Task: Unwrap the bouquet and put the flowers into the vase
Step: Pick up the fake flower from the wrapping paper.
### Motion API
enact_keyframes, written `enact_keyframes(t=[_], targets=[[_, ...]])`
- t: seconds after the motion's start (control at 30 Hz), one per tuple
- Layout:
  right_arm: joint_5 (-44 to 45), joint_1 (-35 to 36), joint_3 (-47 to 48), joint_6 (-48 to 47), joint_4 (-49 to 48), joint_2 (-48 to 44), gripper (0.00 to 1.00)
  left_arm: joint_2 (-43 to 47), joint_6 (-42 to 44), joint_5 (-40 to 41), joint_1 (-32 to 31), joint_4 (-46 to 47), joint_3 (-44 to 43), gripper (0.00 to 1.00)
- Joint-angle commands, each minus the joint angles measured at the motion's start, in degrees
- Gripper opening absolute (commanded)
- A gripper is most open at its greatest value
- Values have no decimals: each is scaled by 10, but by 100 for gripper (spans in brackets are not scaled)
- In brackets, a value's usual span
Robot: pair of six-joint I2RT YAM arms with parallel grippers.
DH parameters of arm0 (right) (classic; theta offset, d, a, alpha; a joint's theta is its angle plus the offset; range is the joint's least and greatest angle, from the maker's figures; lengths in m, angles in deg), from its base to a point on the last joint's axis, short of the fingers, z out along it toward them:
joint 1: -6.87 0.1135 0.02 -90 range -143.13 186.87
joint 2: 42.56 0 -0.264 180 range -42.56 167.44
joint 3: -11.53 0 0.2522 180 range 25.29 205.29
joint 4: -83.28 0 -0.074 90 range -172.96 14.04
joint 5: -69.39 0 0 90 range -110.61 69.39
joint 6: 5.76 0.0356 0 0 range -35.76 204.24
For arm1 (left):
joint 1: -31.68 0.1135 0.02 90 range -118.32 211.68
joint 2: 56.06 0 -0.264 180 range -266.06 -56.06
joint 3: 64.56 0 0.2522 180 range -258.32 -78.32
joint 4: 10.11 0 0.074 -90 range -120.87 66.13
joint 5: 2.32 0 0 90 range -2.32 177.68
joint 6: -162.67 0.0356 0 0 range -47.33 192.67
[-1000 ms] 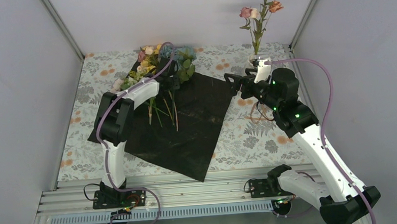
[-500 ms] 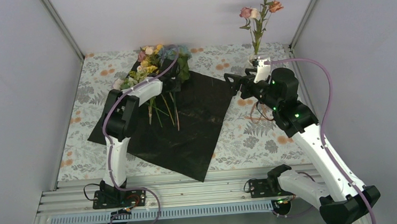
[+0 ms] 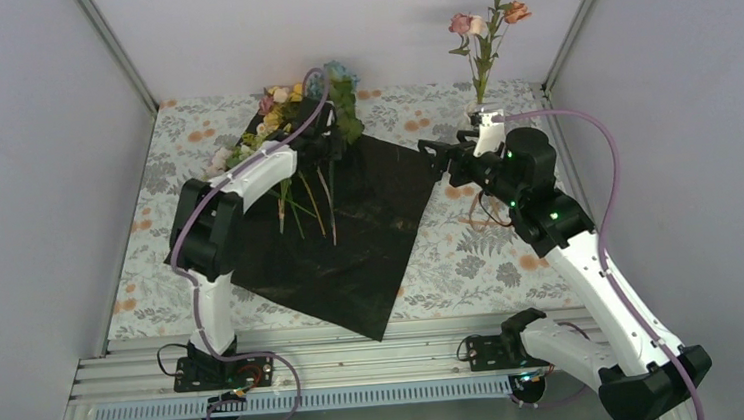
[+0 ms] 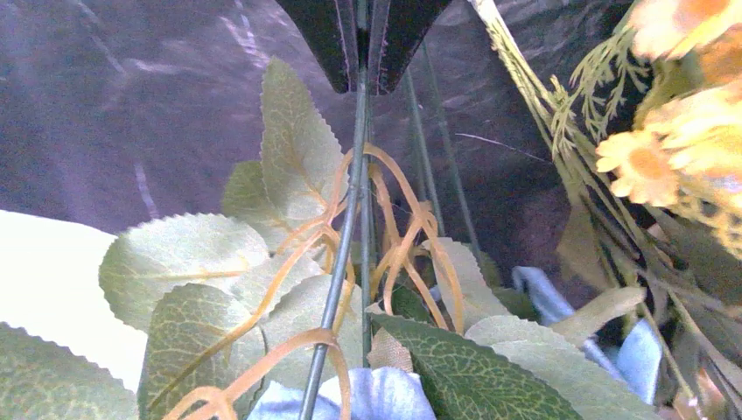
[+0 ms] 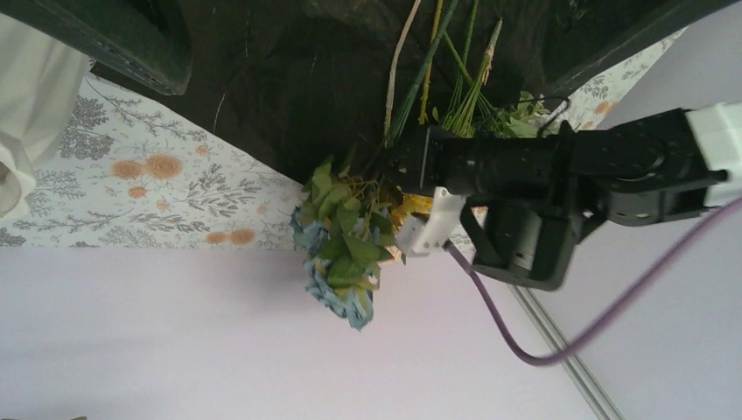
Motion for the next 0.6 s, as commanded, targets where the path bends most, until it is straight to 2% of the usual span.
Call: enact_keyframes(t=[0.0, 0.3, 0.43, 0.57], targets=[[-12, 10, -3, 4, -3, 3, 99, 64, -9, -9, -5, 25, 18, 2], [-59, 16, 9, 43, -16, 22, 96, 205, -9, -87, -10, 112, 134, 2], [-72, 23, 12, 90, -40, 39, 93, 273, 25, -135, -21, 169, 194, 2], [-76, 36, 11, 156, -82, 63, 95, 321, 56, -151, -37, 183, 221, 2]])
